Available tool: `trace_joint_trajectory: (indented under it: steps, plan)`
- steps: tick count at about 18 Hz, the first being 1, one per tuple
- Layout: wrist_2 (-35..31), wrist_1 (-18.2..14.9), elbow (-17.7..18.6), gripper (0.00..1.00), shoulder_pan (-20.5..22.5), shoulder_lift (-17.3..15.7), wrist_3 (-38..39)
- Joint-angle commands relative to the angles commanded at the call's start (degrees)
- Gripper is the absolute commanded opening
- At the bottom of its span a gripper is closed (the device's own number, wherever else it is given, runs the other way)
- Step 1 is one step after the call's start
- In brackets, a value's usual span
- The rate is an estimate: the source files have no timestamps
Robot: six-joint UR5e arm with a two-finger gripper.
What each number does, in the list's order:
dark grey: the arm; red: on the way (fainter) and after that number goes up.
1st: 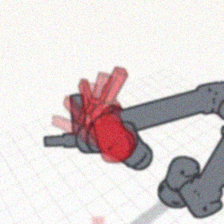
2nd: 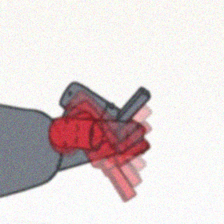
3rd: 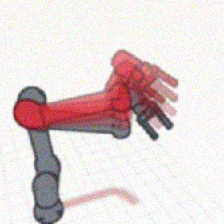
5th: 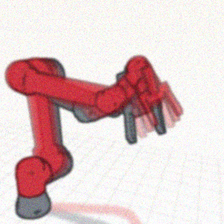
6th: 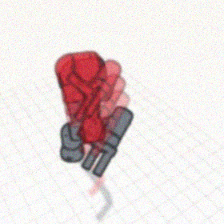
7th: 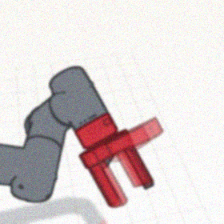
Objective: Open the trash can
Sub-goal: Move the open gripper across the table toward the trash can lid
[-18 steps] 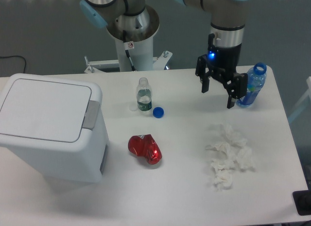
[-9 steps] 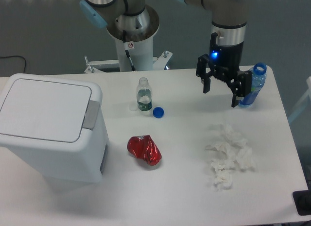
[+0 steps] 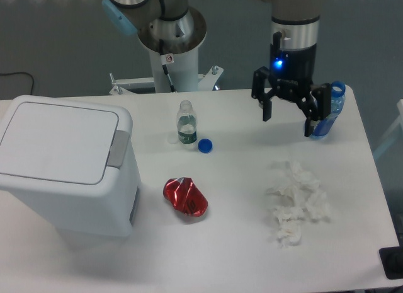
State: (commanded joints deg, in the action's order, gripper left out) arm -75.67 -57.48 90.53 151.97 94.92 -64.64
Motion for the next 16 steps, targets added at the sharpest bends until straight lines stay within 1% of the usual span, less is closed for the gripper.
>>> trace_joint_trajectory:
  steps: [2,5,10,13,16]
  plan:
    - [0.09,0.18,-0.09,1.00,-1.67,0.00,5.37]
    - [0.52,0.18,-0.26,1.00,-4.13,-0.09,10.91]
    - [2.81,0.27,-0.62,1.00,-7.56,-0.18,24.10]
    - [3.34,0.27,-1.05,1.00,-9.14,-0.18,28.68]
    - [6.67,0.27,-1.67,1.00,-9.68,0.18,33.42]
